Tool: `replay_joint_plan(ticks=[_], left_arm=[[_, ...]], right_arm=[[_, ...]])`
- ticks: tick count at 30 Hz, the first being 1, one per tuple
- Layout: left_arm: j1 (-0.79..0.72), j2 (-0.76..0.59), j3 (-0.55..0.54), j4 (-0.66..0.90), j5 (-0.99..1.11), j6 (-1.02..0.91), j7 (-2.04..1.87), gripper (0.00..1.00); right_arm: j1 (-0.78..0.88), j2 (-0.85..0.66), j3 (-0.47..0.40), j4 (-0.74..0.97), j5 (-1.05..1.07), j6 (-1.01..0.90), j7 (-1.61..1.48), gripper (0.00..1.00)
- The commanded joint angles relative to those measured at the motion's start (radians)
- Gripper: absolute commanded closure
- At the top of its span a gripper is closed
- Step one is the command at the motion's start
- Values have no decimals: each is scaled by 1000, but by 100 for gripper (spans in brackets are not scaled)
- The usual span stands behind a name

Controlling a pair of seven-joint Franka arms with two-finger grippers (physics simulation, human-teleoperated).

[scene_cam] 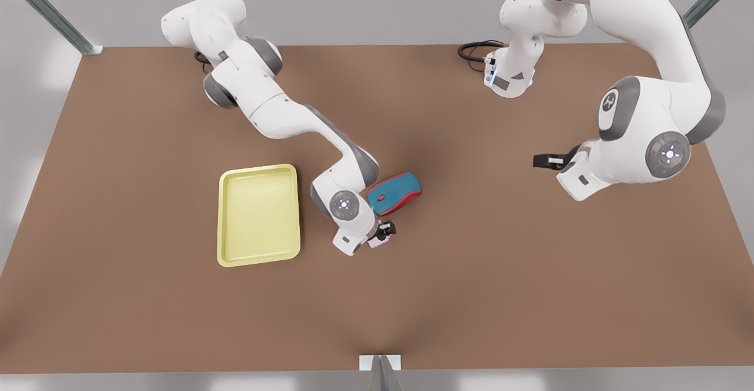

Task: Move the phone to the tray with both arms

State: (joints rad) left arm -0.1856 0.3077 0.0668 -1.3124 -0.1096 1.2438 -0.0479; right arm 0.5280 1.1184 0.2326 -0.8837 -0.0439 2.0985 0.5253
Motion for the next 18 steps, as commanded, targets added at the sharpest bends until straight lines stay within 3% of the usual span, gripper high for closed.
replay_joint_plan(ticks=[1,18], left_arm=[[1,-1,4,1,-1,20,177,0],[1,-2,8,-15,47,17,-112,0]], right_arm=[[1,9,4,-1,-1,51,243,0],[38,20,-7,-34,-96,26,-429,0]])
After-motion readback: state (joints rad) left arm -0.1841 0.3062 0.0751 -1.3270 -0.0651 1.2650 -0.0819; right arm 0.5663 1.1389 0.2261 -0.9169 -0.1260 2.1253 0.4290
